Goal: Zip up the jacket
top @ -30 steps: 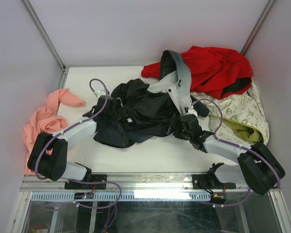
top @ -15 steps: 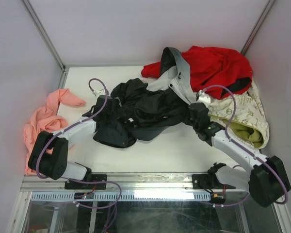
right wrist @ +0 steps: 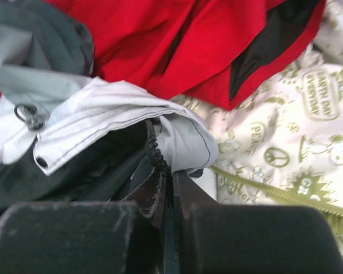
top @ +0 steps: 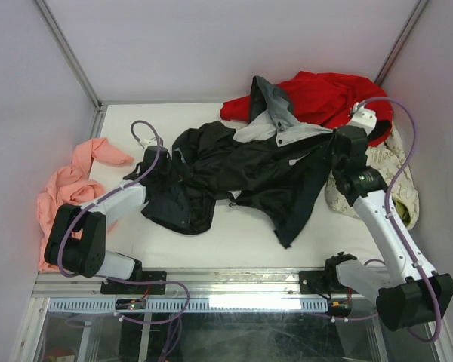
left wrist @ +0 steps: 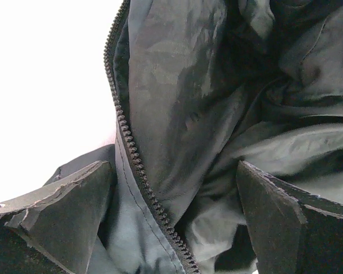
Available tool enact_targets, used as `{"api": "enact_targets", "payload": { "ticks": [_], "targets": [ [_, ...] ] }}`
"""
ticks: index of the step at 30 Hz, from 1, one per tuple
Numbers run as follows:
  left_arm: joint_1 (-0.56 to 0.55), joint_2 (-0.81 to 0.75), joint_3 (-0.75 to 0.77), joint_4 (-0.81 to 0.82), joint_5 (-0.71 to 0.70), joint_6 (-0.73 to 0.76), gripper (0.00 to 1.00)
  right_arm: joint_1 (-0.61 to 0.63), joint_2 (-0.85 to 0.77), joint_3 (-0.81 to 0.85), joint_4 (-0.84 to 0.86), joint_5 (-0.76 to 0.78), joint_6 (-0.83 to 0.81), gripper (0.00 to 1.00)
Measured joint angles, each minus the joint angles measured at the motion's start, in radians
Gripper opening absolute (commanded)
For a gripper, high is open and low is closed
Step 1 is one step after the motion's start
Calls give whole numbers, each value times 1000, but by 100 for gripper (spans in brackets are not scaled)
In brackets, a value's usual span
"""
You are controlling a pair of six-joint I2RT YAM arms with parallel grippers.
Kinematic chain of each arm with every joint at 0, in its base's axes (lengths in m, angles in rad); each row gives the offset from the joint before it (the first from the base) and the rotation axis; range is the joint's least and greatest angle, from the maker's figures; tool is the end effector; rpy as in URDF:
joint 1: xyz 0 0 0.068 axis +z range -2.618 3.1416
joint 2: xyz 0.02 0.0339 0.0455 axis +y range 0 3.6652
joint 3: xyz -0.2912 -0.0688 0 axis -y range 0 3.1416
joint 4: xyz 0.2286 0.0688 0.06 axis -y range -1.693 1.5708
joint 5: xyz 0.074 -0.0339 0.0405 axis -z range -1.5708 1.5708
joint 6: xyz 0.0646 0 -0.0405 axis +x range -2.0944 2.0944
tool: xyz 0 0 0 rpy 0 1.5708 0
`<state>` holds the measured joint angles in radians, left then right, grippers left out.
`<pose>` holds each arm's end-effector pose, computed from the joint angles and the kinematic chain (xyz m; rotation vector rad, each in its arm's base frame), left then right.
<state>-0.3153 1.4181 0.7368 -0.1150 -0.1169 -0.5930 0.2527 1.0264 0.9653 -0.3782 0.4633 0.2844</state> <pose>0.2758 -0.0820 0.2052 -0.3857 2.3493 -0.3007 0.2205 0.0271 0.3525 0.3215 1.9363 -0.1144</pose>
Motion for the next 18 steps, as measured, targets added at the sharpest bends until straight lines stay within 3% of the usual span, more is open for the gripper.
{"api": "enact_targets", "payload": {
  "ticks": [6,11,18],
  "targets": [
    [28,-61,0,-8,24,-5,99,-56,57,124,-43,-75,-47,0],
    [100,-76,1,11,72,-29,99,-58,76,114,-66,-158,-60,0],
    [181,141,108,47,176,-53,99,-58,59,13,-73,-259,-61,0]
  ]
}}
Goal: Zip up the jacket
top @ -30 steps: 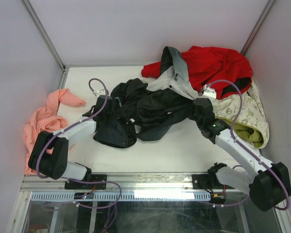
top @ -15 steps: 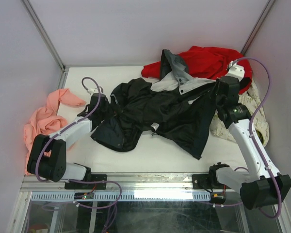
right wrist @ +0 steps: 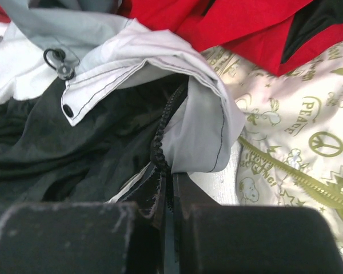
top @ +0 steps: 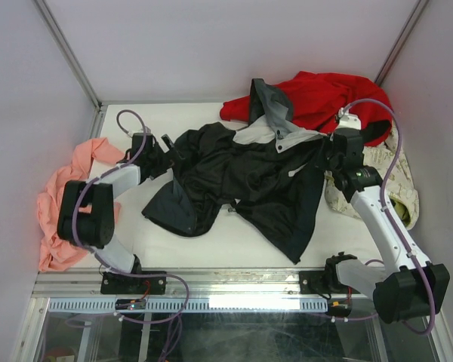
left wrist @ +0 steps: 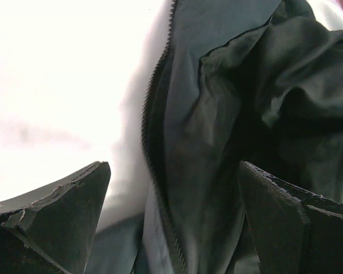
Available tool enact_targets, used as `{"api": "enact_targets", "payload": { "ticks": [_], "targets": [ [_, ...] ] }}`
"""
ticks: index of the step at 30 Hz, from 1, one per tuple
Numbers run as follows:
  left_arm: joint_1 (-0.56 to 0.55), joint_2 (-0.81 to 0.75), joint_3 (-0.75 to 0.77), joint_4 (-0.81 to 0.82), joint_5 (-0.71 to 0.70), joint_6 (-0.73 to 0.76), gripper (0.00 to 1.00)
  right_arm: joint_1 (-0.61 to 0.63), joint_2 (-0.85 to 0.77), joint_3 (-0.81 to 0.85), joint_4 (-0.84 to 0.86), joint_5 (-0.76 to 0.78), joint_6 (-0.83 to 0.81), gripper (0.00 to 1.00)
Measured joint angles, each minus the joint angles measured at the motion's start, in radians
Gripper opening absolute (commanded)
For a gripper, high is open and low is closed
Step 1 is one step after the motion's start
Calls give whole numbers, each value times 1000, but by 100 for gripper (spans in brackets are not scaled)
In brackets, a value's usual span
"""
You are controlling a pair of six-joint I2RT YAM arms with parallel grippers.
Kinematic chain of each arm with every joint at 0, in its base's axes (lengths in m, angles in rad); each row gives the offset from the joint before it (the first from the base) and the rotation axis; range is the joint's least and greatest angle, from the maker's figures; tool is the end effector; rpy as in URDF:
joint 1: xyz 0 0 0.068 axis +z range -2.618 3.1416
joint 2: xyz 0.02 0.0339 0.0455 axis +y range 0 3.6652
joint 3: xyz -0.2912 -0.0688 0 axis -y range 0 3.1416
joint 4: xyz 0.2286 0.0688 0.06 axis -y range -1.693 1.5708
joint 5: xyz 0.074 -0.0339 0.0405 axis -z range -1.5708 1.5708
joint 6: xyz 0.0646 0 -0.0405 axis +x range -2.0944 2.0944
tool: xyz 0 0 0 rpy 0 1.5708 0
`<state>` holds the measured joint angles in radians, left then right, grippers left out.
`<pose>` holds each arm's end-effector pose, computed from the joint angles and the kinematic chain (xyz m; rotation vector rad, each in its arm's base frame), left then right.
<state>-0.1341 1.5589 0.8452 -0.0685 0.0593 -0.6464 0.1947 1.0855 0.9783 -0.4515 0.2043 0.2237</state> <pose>0.3234 -0.0475 0.2028 -0.5786 2.3259 -0.4451 0.2324 0.0325 0.3335 0.1507 2.1113 0.0313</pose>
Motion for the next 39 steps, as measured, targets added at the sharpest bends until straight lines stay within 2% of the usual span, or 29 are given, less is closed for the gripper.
{"api": "enact_targets", "payload": {
  "ticks": [2,5,7,9,10,11,14,19,23,27,32,39],
  "targets": [
    [3,93,55,14,35,0,93,0,-1,-16,-1,-27,0,0],
    [3,209,118,31,92,-5,69,0,-3,-26,-1,-57,0,0],
    [4,247,159,53,126,-5,44,0,-3,-26,1,-73,-2,0],
    [4,273,181,63,143,-9,15,1,-3,-25,1,-87,-5,0],
    [4,280,183,60,146,-3,4,3,-1,-23,-1,-91,-7,0],
    [4,280,184,51,141,-2,0,3,3,-17,-5,-93,-10,0],
    [4,253,193,-6,71,13,0,5,24,26,-28,-89,-22,0],
    [5,107,295,-186,-143,69,0,10,99,186,-90,-25,-77,0],
    [5,-57,420,-286,-321,134,0,13,238,452,-159,66,-142,0],
    [5,-182,545,-374,-443,201,2,14,320,626,-184,103,-178,0],
    [-27,-212,640,-451,-512,249,5,71,351,678,-199,101,-190,0],
    [-204,-129,620,-520,-482,243,9,233,458,674,-197,48,-177,1]
  ]
}}
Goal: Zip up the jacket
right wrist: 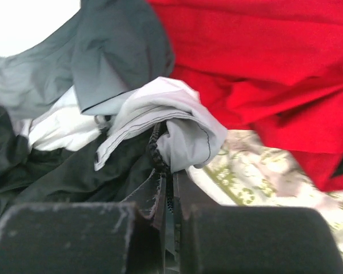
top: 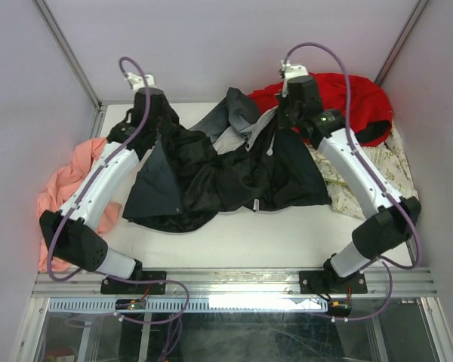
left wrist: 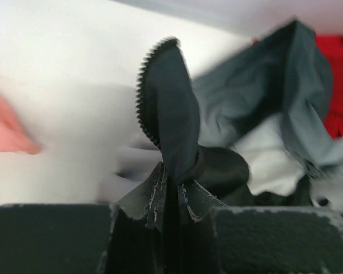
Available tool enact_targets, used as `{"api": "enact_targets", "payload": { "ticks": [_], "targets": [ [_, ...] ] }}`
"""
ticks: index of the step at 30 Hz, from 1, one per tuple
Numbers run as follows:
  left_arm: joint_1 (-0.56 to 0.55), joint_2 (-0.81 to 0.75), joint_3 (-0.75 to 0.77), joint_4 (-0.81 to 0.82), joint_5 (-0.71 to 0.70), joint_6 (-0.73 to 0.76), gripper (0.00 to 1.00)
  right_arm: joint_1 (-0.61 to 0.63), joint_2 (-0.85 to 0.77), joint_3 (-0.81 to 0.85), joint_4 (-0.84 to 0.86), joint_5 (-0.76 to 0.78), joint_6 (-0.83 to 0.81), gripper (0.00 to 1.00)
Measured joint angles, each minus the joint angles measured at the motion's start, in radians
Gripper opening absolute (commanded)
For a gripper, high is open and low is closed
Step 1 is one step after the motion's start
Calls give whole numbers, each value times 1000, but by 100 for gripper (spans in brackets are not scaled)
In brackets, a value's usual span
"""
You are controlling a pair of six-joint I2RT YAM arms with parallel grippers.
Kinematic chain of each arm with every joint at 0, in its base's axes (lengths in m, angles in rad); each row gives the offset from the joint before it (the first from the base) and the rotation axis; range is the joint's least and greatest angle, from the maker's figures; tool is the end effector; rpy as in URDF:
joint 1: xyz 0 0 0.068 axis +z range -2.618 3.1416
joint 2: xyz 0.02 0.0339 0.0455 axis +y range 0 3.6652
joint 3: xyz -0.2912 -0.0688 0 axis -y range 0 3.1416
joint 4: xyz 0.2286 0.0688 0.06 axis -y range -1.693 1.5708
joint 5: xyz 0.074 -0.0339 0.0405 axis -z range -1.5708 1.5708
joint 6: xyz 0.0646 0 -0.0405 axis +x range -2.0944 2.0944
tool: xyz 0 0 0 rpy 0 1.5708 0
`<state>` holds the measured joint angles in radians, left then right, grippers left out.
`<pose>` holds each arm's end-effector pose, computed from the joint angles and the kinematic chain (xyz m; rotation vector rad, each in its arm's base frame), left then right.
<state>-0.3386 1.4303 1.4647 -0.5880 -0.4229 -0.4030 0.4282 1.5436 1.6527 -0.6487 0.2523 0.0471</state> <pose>0.3094 -0.0808 0.3998 -0.3121 2.0472 -0.0040 0.3250 0.1306 0.4190 -0.2479 2.0769 0.0212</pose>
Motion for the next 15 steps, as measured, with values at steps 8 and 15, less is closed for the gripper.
{"api": "enact_targets", "payload": {
  "ticks": [8,15],
  "targets": [
    [-130,201,0,23,222,-39,19,115,196,24,24,-156,38,19],
    [-147,218,-31,65,356,-61,43,113,186,6,38,-253,39,50]
  ]
}}
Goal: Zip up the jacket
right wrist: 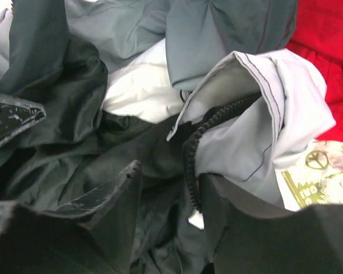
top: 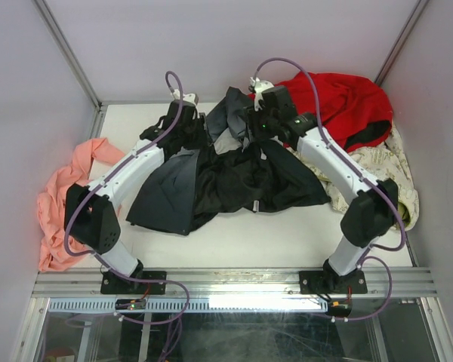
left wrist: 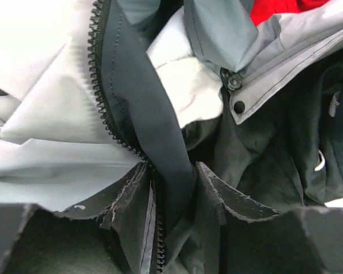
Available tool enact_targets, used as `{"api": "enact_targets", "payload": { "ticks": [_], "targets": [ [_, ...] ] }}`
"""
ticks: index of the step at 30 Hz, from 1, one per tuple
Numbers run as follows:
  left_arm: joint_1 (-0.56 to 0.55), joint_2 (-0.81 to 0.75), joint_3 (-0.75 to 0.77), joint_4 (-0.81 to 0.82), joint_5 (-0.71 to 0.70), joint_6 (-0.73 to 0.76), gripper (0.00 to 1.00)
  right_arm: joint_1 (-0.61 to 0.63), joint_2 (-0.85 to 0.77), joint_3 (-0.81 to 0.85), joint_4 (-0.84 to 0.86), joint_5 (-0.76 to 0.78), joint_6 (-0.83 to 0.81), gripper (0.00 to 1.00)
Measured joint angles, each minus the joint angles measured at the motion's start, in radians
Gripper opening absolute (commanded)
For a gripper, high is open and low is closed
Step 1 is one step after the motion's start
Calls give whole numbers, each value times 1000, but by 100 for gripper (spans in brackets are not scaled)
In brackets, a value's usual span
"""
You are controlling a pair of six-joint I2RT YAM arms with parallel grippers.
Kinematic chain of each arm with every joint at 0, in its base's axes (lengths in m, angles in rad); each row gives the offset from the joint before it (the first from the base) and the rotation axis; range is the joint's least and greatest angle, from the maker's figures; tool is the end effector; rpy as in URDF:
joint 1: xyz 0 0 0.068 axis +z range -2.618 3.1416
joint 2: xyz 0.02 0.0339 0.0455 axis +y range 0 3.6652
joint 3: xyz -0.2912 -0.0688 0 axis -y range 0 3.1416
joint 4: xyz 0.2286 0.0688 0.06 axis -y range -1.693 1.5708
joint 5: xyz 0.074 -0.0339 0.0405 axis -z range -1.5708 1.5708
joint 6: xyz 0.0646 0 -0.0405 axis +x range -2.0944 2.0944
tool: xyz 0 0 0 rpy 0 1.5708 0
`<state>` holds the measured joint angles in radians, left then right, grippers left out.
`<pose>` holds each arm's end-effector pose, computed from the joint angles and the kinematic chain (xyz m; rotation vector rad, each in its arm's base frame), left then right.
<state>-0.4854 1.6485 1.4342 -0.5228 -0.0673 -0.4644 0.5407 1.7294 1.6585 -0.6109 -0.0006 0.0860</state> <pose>0.3392 -0.1740 0.3208 -0.0103 2.3405 -0.4038 0.3480 0.2090 0.3574 -0.5130 2.2158 0.3346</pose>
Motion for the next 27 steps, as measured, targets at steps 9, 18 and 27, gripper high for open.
{"api": "enact_targets", "payload": {
  "ticks": [9,18,27],
  "targets": [
    [1,-267,-224,32,86,3,65,-93,-394,-332,35,-43,-10,74],
    [-66,-431,-404,93,220,-37,73,-184,-584,-596,56,-82,-2,93],
    [-315,-322,-373,135,226,-71,75,-418,-600,-784,134,-80,89,99]
  ]
}}
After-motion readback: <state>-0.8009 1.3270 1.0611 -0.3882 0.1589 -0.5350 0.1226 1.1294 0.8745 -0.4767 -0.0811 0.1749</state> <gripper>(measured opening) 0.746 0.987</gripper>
